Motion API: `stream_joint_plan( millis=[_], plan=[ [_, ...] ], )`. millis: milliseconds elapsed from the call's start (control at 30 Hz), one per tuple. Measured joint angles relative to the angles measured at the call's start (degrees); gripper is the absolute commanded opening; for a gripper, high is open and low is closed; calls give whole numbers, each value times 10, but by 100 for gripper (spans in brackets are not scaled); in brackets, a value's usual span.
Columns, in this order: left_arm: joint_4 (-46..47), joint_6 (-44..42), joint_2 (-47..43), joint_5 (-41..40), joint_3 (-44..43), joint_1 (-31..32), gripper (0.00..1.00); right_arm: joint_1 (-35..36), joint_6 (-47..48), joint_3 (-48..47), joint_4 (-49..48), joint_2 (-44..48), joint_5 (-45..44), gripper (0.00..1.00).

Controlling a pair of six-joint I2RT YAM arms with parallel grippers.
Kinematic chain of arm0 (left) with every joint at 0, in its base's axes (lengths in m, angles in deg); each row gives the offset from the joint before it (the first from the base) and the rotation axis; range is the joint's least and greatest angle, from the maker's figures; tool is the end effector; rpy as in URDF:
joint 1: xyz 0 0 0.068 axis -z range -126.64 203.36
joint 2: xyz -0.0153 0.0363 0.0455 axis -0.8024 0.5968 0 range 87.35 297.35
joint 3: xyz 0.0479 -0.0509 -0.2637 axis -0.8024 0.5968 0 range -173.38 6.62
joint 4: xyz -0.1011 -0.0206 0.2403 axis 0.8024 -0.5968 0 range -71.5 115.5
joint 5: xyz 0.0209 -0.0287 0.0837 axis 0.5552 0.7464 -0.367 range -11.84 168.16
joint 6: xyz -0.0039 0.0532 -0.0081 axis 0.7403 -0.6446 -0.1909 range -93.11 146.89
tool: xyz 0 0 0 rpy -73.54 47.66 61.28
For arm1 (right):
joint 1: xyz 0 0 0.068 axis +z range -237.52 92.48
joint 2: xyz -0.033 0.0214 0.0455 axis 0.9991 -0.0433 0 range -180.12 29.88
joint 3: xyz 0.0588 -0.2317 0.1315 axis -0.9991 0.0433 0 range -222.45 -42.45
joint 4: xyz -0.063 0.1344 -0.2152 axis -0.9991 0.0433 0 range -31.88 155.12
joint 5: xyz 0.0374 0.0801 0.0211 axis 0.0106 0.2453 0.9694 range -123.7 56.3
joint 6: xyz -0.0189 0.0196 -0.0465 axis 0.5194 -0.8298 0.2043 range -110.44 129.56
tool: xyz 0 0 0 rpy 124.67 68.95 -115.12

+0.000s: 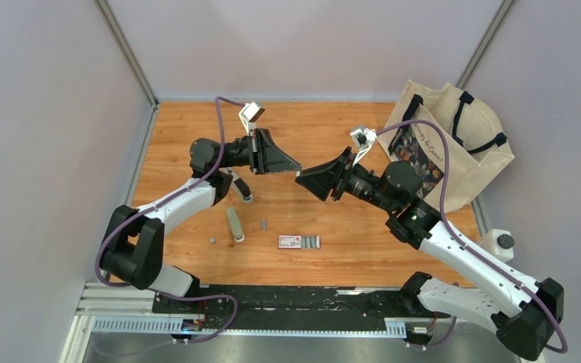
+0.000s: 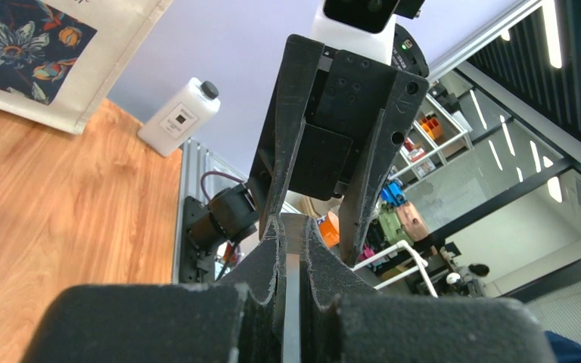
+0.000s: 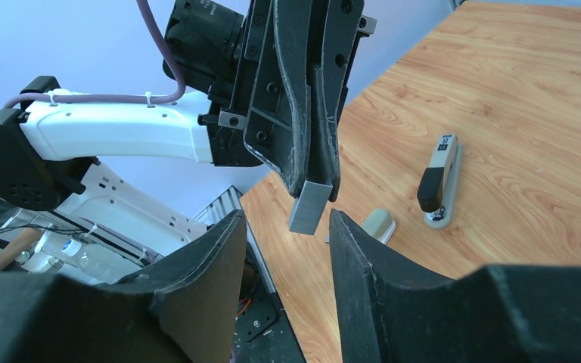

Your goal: Unload the staples from the stapler

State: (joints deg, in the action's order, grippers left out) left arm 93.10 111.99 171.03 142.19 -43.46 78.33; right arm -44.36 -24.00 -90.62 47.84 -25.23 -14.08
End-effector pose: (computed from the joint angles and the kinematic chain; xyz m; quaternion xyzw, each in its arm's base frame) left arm 0.2608 -0.1567 0.3404 0.2057 0.5791 -0.7561 0.2251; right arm 0.1572 0.1637 0.3663 -0.1800 0.6635 0.5365 0.4895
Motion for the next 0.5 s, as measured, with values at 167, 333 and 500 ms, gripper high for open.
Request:
stream_joint_plan(
  millis=[167,333,500],
  plan=[
    [0,-1,0,0,2,0,6,-2,-7,-1,-13,-12,3,41],
    [0,-2,0,0,2,0,6,-4,-14,-1,-20,-21,5,36],
    [0,-2,-5,0,2,-2,7,-7,-22,-1,-29,-26,7,25]
  ],
)
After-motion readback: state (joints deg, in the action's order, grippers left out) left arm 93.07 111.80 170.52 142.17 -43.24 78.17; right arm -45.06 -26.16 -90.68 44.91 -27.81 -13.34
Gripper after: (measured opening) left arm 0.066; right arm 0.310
